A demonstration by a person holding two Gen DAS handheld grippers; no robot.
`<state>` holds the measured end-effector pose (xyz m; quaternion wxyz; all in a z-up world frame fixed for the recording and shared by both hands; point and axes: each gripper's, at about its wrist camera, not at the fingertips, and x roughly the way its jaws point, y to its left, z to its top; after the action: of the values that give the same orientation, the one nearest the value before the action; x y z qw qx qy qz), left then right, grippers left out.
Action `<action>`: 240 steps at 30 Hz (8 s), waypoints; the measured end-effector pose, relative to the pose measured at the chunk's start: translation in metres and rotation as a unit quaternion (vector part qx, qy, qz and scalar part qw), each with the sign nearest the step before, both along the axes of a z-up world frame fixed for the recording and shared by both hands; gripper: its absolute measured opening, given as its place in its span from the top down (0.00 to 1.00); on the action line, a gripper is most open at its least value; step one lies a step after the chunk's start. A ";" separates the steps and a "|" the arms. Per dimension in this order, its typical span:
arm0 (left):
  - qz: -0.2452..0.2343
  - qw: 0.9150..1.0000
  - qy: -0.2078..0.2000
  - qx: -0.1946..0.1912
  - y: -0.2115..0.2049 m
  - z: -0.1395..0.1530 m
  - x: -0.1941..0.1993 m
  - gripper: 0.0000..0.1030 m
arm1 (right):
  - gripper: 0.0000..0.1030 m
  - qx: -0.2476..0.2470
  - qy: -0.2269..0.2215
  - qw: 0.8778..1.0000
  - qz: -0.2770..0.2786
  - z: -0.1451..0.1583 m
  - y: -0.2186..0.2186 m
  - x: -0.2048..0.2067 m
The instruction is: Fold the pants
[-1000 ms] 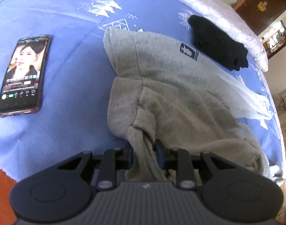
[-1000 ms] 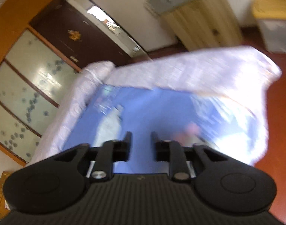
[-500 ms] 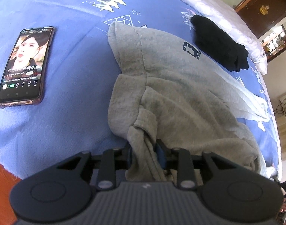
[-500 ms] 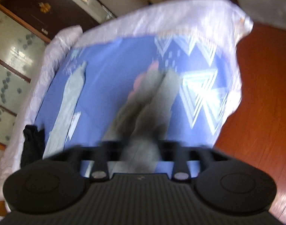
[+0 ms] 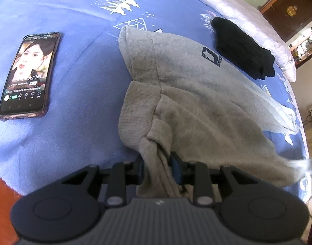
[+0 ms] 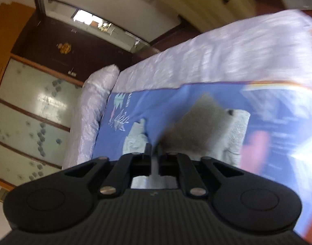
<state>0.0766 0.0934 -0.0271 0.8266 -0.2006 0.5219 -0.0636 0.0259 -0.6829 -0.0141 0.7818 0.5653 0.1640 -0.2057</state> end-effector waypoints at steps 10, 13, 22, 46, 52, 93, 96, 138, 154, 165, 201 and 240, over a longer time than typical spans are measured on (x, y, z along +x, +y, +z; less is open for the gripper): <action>-0.006 1.000 0.009 0.013 -0.006 -0.003 0.007 0.75 | 0.39 -0.074 0.017 0.996 -0.055 -0.015 -0.011 -0.077; -0.007 1.000 0.008 0.018 -0.010 -0.003 0.008 0.75 | 0.41 -0.072 0.052 0.995 -0.038 -0.035 -0.001 -0.091; 0.009 1.000 0.004 0.003 0.000 0.005 -0.006 0.76 | 0.95 -0.104 0.149 0.983 0.019 -0.054 0.030 -0.039; -0.017 0.998 0.017 -0.065 0.015 0.001 -0.035 0.19 | 0.40 -0.105 0.152 0.971 -0.154 -0.028 0.071 -0.174; -0.031 0.993 0.046 -0.109 -0.003 -0.020 -0.030 0.67 | 0.40 -0.115 0.139 0.981 -0.068 -0.022 0.114 -0.145; 0.077 0.976 -0.022 -0.200 0.064 0.030 -0.039 0.90 | 0.93 -0.065 0.059 0.991 -0.098 -0.020 0.068 -0.139; 0.099 0.970 -0.045 -0.219 0.073 0.043 -0.014 0.90 | 0.93 -0.089 0.007 0.992 -0.090 0.016 0.069 -0.121; 0.127 0.978 -0.015 -0.165 0.076 0.005 0.092 0.09 | 0.41 -0.098 -0.017 0.978 0.183 -0.007 0.156 0.061; 0.072 0.985 -0.008 -0.155 0.064 -0.019 0.074 0.93 | 0.41 -0.121 0.010 0.887 0.445 -0.005 0.369 0.009; 0.134 0.975 0.009 -0.179 0.117 -0.026 0.040 0.61 | 0.41 -0.132 0.006 0.862 0.489 -0.004 0.410 0.030; 0.151 0.953 -0.005 -0.263 0.047 -0.007 0.112 0.92 | 0.35 -0.001 0.060 0.948 0.313 -0.055 0.341 0.089; -0.070 0.988 -0.087 0.102 -0.061 0.027 0.177 0.83 | 0.50 -0.315 0.063 0.844 0.430 -0.016 0.382 0.130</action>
<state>0.2539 0.0325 -0.0003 0.8786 -0.0716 0.4646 -0.0846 0.1564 -0.3013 -0.0298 0.9158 0.1478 0.3660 0.0748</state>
